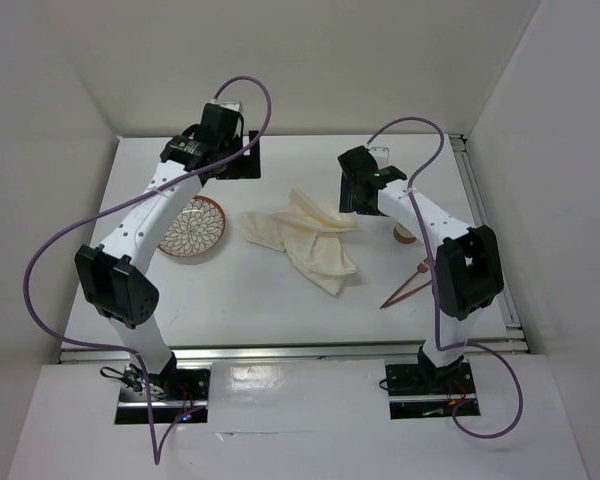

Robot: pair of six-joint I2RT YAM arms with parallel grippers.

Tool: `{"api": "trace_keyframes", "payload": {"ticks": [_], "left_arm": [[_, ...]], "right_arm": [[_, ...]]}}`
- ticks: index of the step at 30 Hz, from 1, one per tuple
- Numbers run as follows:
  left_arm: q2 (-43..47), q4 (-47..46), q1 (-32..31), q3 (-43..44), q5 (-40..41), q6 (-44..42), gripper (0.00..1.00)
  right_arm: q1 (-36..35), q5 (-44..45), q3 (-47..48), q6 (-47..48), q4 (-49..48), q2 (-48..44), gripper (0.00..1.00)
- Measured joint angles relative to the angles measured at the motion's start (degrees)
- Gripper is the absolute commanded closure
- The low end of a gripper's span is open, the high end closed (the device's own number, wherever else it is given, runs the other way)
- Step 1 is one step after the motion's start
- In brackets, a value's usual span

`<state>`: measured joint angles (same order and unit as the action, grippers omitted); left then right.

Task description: Set the dinner table for one person

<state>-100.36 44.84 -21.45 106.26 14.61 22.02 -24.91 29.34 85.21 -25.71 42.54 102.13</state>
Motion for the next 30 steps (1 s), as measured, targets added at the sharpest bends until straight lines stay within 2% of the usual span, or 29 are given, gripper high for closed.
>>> {"api": "trace_keyframes", "payload": {"ticks": [8, 20, 21, 25, 29, 30], "left_arm": [[-3.61, 2.29, 0.00, 3.23, -6.36, 2.25, 0.00], [-6.95, 4.15, -0.04, 4.02, -11.50, 3.76, 0.00], [-7.13, 3.91, -0.09, 4.04, -12.11, 3.82, 0.03], [-9.70, 3.37, -0.68, 6.40, -14.82, 4.02, 0.03], [-14.05, 2.51, -1.20, 9.25, -16.13, 6.69, 0.13], [-15.10, 2.43, -1.31, 9.86, -16.59, 7.28, 0.13]], "right_arm": [[-0.72, -3.80, -2.97, 0.04, -1.77, -6.51, 0.01], [-2.56, -9.62, -22.43, 1.14, -5.97, -25.70, 0.01], [-2.62, -9.99, -22.82, 1.16, -6.12, -26.71, 0.01], [-2.71, -10.56, -22.95, 1.18, -6.54, -29.24, 0.01], [-2.71, -10.60, -22.97, 1.18, -6.60, -30.12, 0.01], [-2.71, -10.64, -22.97, 1.18, -6.60, -30.12, 0.01]]}}
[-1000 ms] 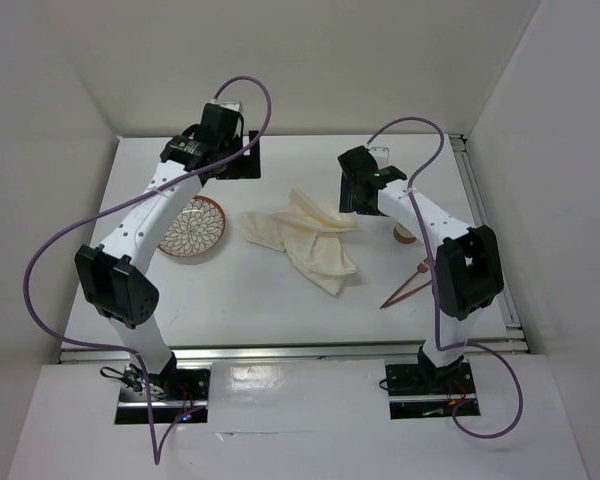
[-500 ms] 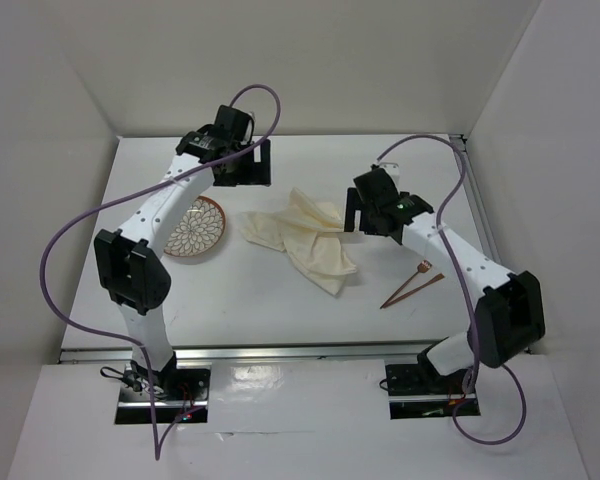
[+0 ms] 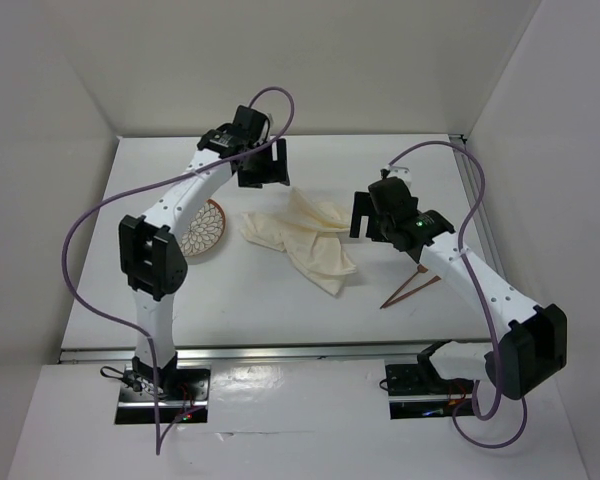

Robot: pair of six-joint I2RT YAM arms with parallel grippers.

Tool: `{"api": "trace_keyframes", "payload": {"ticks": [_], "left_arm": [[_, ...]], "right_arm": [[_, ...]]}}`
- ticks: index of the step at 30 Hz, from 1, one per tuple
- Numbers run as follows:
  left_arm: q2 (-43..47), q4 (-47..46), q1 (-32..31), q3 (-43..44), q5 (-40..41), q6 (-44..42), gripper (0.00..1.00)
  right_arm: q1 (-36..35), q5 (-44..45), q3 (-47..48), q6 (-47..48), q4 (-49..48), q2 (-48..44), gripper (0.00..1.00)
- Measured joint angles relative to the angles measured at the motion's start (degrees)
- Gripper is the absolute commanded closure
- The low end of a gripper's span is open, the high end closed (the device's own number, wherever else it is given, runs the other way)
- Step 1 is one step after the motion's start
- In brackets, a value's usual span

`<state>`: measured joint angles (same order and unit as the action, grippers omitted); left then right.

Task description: Set the dinner table for one person

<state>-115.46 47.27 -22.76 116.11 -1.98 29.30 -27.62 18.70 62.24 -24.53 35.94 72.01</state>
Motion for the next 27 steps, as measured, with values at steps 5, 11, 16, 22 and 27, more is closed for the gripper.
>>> {"api": "trace_keyframes", "payload": {"ticks": [5, 11, 16, 22, 27], "left_arm": [[-6.62, -1.03, -0.33, 4.39, -3.96, 4.09, 0.15], [-14.40, -0.72, -1.81, 9.94, -5.60, 8.70, 0.10], [-19.39, -0.59, -2.93, 14.23, -5.79, 11.58, 0.07], [-23.15, -1.46, -3.06, 16.92, -5.77, 14.08, 0.34], [-24.28, -1.77, -3.04, 17.35, -5.77, 14.16, 0.84]], "right_arm": [[0.00, -0.46, 0.00, 0.00, 0.00, 0.02, 0.01], [0.00, -1.46, 0.00, -0.02, -0.02, 0.04, 0.01], [0.00, -2.67, 0.00, -0.04, 0.00, 0.02, 0.01], [0.00, -3.56, -0.59, -1.51, 0.09, -0.09, 0.01], [0.00, -4.61, -2.49, -2.54, 0.35, -0.46, 0.01]]}}
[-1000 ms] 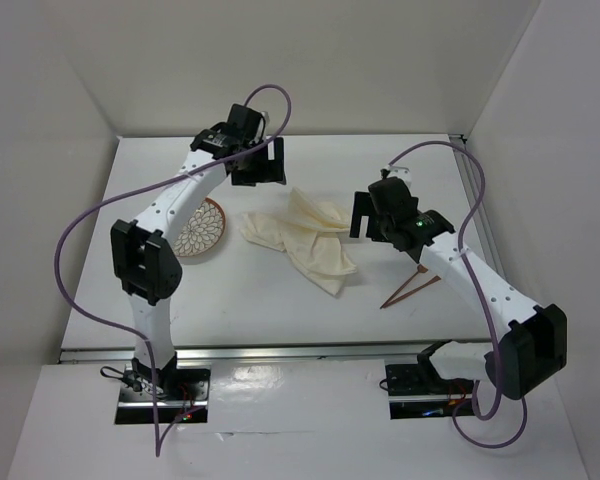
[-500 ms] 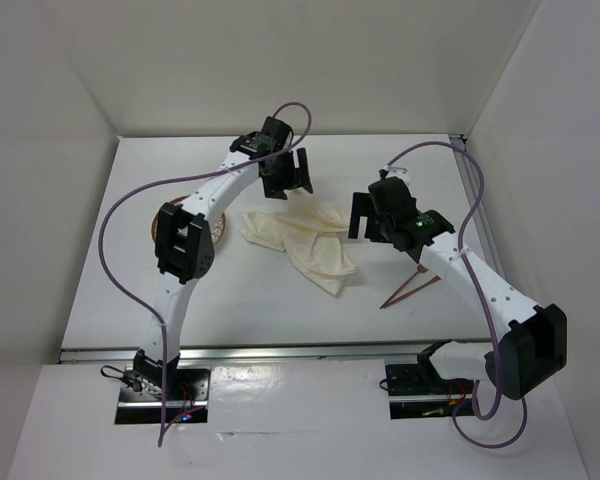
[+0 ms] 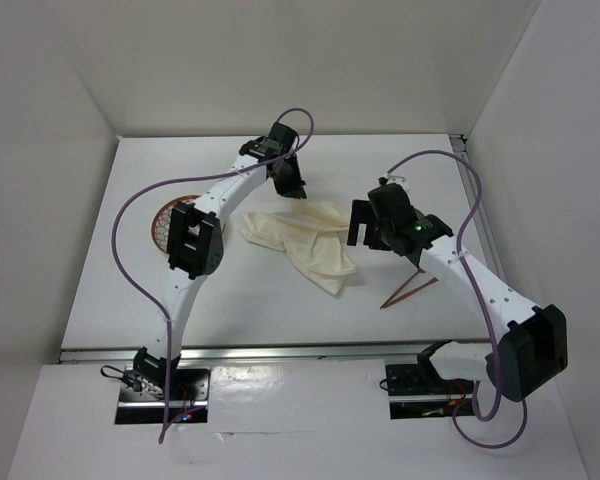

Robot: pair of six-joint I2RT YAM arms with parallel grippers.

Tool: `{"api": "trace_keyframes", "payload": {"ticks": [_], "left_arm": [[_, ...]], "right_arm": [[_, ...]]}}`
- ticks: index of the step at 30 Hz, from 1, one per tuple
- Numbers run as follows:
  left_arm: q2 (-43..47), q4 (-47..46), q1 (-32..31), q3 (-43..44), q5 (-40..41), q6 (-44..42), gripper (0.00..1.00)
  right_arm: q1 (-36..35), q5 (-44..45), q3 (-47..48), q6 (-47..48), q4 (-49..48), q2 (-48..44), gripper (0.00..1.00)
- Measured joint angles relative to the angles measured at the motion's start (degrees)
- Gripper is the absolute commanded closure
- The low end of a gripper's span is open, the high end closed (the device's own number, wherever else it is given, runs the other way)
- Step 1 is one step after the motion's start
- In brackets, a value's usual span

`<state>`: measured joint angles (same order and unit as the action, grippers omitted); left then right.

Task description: Set the dinner table for one person

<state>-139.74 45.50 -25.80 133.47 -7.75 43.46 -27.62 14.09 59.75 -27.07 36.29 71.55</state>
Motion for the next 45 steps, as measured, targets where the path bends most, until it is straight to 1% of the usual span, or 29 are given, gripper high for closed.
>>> {"api": "trace_keyframes", "payload": {"ticks": [2, 3, 7, 10, 11, 12, 13, 14, 17, 19, 22, 24, 29, 31, 32, 35, 37, 43, 45], "left_arm": [[0.02, -0.17, 0.00, -0.02, 0.00, 0.20, 0.98], [0.11, -0.31, 0.00, -0.02, 0.02, -0.02, 1.00], [0.92, -0.07, 0.00, -0.50, 0.07, -1.03, 1.00], [3.58, 0.17, -0.02, -2.54, 0.09, -1.57, 1.00], [4.68, 0.35, -0.02, -3.23, 0.11, -1.70, 1.00], [5.92, 0.39, -0.02, -4.02, 0.13, -1.92, 1.00], [7.08, 0.37, -0.02, -4.57, 0.13, -2.34, 1.00], [8.13, 0.28, -0.02, -4.94, 0.09, -2.60, 1.00], [10.80, 0.11, -0.02, -6.14, 0.04, -3.02, 1.00], [11.87, 0.00, -0.02, -6.86, 0.00, -3.13, 1.00], [12.46, 0.15, -0.02, -7.72, -0.04, -3.69, 1.00], [12.66, 0.31, -0.02, -8.57, -0.04, -4.35, 1.00], [12.87, 1.09, -0.02, -9.88, -0.04, -5.03, 1.00], [12.87, 1.36, -0.02, -9.99, -0.04, -5.66, 1.00], [12.87, 1.42, -0.02, -9.99, -0.04, -5.75, 1.00], [12.87, 1.49, -0.02, -9.99, -0.07, -5.81, 1.00], [12.90, 1.55, -0.02, -9.99, -0.04, -5.81, 1.00], [13.16, 1.79, -0.02, -9.97, -0.07, -6.05, 1.00], [13.25, 2.16, -0.02, -9.97, -0.04, -6.19, 1.00]], "right_arm": [[-0.13, -0.79, -0.33, -0.35, 0.09, -0.17, 0.01], [-0.22, -1.42, -0.33, -0.61, -0.02, -0.17, 0.01], [-1.55, -2.80, 0.72, -4.81, 0.11, 1.31, 0.01], [-5.79, -2.03, 3.69, -10.16, -0.70, 5.70, 0.01], [-7.56, -1.99, 4.39, -11.89, -1.25, 7.17, 0.13], [-9.25, -1.70, 4.76, -14.27, -2.43, 8.48, 0.21], [-10.80, -1.57, 4.83, -15.41, -2.93, 9.51, 0.27], [-12.24, -1.05, 4.96, -18.78, -3.28, 10.64, 0.31], [-14.36, -1.64, 4.83, -27.74, -4.63, 12.52, 0.33], [-14.36, -2.36, 2.43, -32.13, -9.84, 12.02, 0.33], [-14.36, -2.95, -4.20, -37.75, -18.91, 9.86, 0.25], [-14.36, -2.91, -7.04, -40.85, -22.21, 9.60, 0.22], [-14.12, -3.17, -7.76, -48.61, -27.82, 12.76, 0.22], [-14.12, -3.76, -8.31, -50.71, -31.78, 13.97, 0.33], [-13.94, -4.35, -8.55, -51.63, -33.70, 14.45, 0.35], [-13.31, -6.08, -8.55, -53.72, -38.49, 16.87, 0.38], [-12.94, -6.51, -8.52, -54.97, -40.41, 18.82, 0.38], [-11.96, -8.44, -6.05, -57.29, -42.56, 25.94, 0.41], [-11.50, -8.83, -5.97, -57.53, -43.34, 26.64, 0.41]]}}
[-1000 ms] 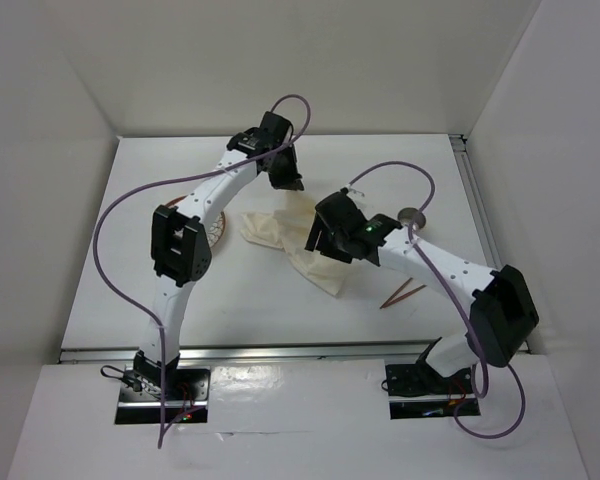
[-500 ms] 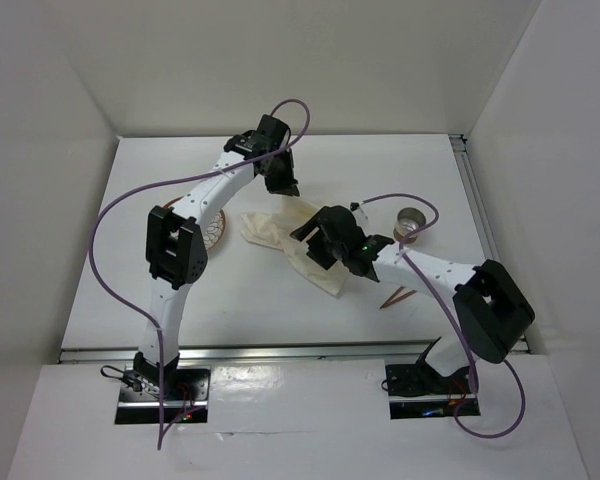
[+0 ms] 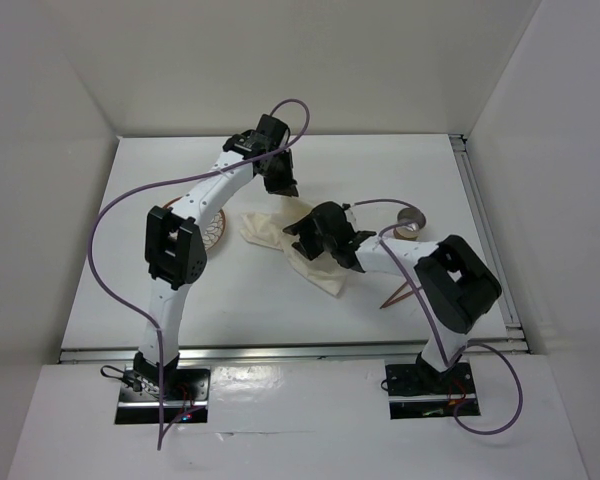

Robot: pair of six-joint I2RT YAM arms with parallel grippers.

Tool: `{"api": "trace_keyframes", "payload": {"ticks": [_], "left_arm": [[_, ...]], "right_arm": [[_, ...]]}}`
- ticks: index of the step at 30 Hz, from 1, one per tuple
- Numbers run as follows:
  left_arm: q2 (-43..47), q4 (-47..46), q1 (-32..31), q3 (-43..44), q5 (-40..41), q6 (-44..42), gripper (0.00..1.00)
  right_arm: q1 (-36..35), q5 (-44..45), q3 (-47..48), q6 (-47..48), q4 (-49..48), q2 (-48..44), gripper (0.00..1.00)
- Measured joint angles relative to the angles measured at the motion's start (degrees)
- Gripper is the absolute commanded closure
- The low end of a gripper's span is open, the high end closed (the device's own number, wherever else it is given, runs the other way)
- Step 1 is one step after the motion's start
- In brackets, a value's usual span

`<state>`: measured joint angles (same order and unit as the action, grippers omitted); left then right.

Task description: Set the dinner table for one person

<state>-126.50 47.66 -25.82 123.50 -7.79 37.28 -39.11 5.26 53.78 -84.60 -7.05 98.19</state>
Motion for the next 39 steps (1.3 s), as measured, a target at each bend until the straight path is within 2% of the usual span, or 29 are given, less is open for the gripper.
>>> {"api": "trace_keyframes", "payload": {"ticks": [16, 18, 21, 22, 26, 29, 31, 35, 36, 39], "left_arm": [[1.03, 0.94, 0.00, 0.00, 0.04, -1.33, 1.00], [1.16, 1.07, 0.00, 0.00, 0.04, -1.33, 1.00], [1.51, 1.31, 0.00, 0.00, 0.24, -1.36, 1.00], [1.62, 1.38, 0.00, 0.00, 0.31, -1.36, 1.00], [1.79, 1.70, 0.02, 0.00, 0.44, -1.60, 1.00], [1.81, 1.84, 0.00, 0.00, 0.44, -2.21, 1.00], [1.88, 1.86, 0.00, 0.00, 0.44, -2.56, 1.00], [1.99, 2.12, 0.00, 0.00, 0.44, -2.84, 1.00], [2.05, 2.25, 0.00, 0.00, 0.44, -2.84, 1.00], [2.58, 2.43, 0.00, 0.00, 0.46, -2.95, 1.00]], "right_arm": [[4.33, -3.13, 3.39, -0.94, -6.10, 7.17, 0.41], [4.33, -3.19, 3.74, -1.07, -6.23, 7.78, 0.45], [4.33, -3.28, 4.66, -1.27, -6.12, 8.26, 0.45], [4.33, -3.32, 5.01, -1.25, -6.14, 8.26, 0.43], [4.26, -3.52, 5.60, -1.53, -6.21, 8.24, 0.21], [4.20, -4.00, 5.60, -1.73, -6.21, 8.24, 0.14], [4.09, -4.22, 5.60, -1.75, -6.21, 8.24, 0.14], [3.61, -4.44, 5.60, -1.46, -6.25, 8.26, 0.26], [3.48, -4.42, 5.66, -1.42, -6.19, 8.35, 0.38], [3.26, -3.91, 7.04, -0.37, -5.66, 9.22, 0.65]]}}
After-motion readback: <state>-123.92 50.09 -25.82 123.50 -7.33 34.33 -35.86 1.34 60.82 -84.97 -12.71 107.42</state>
